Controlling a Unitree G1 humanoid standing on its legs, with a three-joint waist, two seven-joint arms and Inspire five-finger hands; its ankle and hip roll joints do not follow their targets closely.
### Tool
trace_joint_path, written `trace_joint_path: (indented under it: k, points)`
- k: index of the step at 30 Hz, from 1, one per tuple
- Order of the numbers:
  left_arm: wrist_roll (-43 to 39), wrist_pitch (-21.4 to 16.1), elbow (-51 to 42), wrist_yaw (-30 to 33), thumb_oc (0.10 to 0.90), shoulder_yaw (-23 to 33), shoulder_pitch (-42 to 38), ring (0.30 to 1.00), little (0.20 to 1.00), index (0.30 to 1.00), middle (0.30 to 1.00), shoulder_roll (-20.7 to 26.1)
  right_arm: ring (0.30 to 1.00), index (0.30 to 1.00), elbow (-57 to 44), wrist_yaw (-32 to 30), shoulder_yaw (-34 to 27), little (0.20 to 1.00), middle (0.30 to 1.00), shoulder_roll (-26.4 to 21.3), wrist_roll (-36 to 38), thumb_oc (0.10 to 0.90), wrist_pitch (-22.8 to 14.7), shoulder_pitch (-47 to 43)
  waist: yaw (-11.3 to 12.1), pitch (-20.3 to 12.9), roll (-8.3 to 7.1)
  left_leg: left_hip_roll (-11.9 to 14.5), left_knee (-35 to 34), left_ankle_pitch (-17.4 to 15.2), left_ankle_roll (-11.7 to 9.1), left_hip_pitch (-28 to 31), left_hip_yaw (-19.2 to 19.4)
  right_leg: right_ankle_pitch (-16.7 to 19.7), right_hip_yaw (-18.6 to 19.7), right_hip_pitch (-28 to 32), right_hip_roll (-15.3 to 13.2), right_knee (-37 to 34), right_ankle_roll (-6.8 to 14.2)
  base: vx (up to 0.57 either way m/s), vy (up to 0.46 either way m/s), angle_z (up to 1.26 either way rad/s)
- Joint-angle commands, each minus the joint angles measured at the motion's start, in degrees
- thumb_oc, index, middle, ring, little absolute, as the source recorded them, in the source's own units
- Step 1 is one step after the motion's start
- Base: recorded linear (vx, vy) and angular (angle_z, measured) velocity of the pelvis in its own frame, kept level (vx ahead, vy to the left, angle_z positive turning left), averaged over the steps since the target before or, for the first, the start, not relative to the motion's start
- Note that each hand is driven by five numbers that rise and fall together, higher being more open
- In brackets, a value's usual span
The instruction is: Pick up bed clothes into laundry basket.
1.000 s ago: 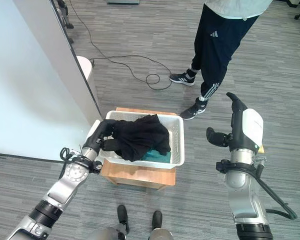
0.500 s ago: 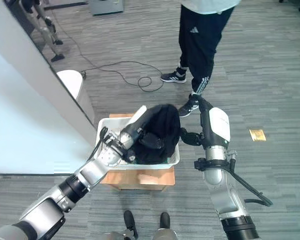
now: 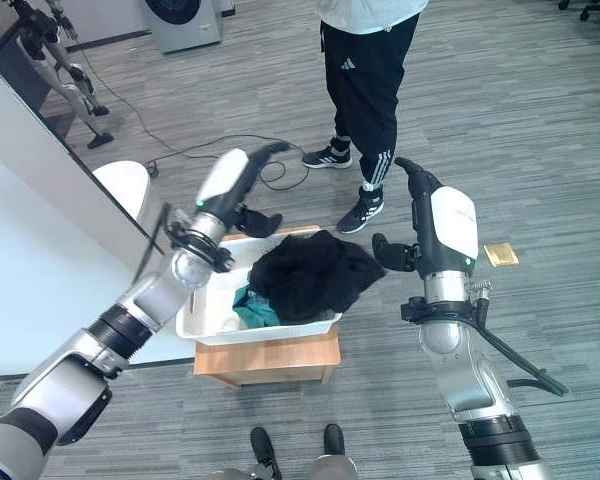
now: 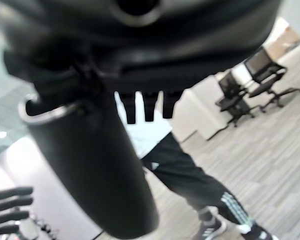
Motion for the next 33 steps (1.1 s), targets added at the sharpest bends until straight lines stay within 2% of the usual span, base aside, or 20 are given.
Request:
trace_joint_path:
  k: [1,6,10,13,14,16,17,20,27,33]
  points:
    - [3.18,-1.37,4.72,3.53,0.8,1.0,-12.16,0.9,0.9,0.9,0.9,1.11,0.9,0.9,-5.88,-1.68,-4.06,0.9,0.9,-2.68,1.0,0.8,-4.56,-3.87,1.56,-5.46,-3.85,7.06,0.12,-4.3,-6.26,0.4,1.58,-4.22,-4.0,1.03,-3.44,0.23,5.84,0.0,0.0,0.0]
    - [3.18,-1.78,1.8,4.9,0.8,1.27,-15.64,0.9,0.9,0.9,0.9,5.31,0.9,0.9,-4.32,-1.59,-4.53,0.9,0.9,-3.46,1.59,0.8,-4.51,-2.82,2.42,-6.02,-4.86,7.43,0.12,-4.36,-6.54,-0.44,1.51,-4.29,-5.09,0.82,-3.31,0.23,5.93,0.0,0.001,0.09]
    - [0.75,-3.32,-2.04,5.98,0.8,1.75,-17.36,0.9,0.9,0.9,0.9,5.65,0.9,0.9,-3.11,-1.74,-3.21,0.9,0.9,-3.91,2.4,0.8,-5.24,-4.72,3.17,-5.98,-5.11,7.37,0.12,-4.39,-6.66,-0.15,1.0,-4.7,-5.71,1.66,-3.31,0.23,5.79,0.02,0.012,0.12]
    - [-5.1,-6.34,-9.75,5.14,0.8,3.68,-12.4,0.9,0.9,0.9,0.9,4.15,0.9,0.9,-0.97,-0.83,-1.56,0.9,0.9,-2.88,2.61,0.8,-5.12,-5.26,4.46,-5.66,-5.32,7.15,0.12,-4.43,-6.56,0.19,0.57,-4.89,-6.2,2.43,-3.48,0.23,5.64,0.01,0.027,0.13]
    - [-5.22,-6.26,-10.17,5.0,0.8,3.84,-11.95,0.9,0.9,0.9,0.9,4.27,0.9,0.9,-0.91,-0.84,-1.41,0.9,0.9,-2.93,2.6,0.8,-5.15,-5.17,4.39,-5.79,-5.26,7.13,0.12,-4.44,-6.56,0.26,0.56,-4.92,-6.22,2.51,-3.5,0.23,5.65,0.01,0.012,0.03]
    - [-10.61,-8.49,-16.11,3.26,0.8,6.52,-4.72,0.9,0.9,0.9,0.9,1.24,0.9,0.9,1.54,-0.48,-1.21,0.9,0.9,-1.7,1.82,0.8,-4.23,-3.6,5.26,-5.45,-5.62,6.84,0.12,-4.48,-6.39,0.38,0.05,-4.98,-6.53,2.93,-3.56,0.23,5.49,0.01,0.012,0.06]
    - [-10.7,-8.39,-16.55,3.09,0.8,6.68,-4.21,0.9,0.9,0.9,0.9,1.29,0.9,0.9,1.59,-0.52,-1.09,0.9,0.9,-1.76,1.8,0.8,-4.27,-3.43,5.22,-5.64,-5.56,6.83,0.12,-4.5,-6.39,0.44,0.04,-5.0,-6.54,3.0,-3.57,0.23,5.5,0.01,0.007,0.1]
    - [-16.51,-10.87,-23.36,-0.25,0.8,9.53,5.57,0.9,0.9,0.9,0.9,-1.82,0.9,0.9,6.47,-0.19,-1.69,0.9,0.9,1.49,0.97,0.8,-2.29,0.71,6.41,-4.94,-5.77,6.45,0.12,-4.56,-6.16,0.35,-0.79,-5.21,-7.4,3.47,-3.73,0.23,5.19,0.01,0.005,0.14]
    - [-22.08,-12.52,-32.53,-2.52,0.8,13.26,17.75,0.9,0.9,0.9,0.9,-1.8,0.9,0.9,11.67,-0.11,-3.31,0.9,0.9,4.42,-0.73,0.8,0.45,6.27,8.35,-3.54,-6.19,5.74,0.12,-4.27,-5.82,-0.71,-2.83,-5.53,-8.81,3.56,-3.99,0.23,4.81,-0.02,-0.015,0.12]
    - [-24.58,-12.47,-34.17,-4.34,0.8,13.86,21.89,0.9,0.9,0.9,0.9,-2.02,0.9,0.9,17.85,-0.01,-2.43,0.9,0.9,5.1,0.59,0.8,1.41,6.3,9.64,-2.52,-6.62,5.27,0.12,-4.06,-5.6,-1.19,-3.93,-5.51,-9.35,3.67,-4.1,0.23,4.65,-0.02,-0.01,0.1]
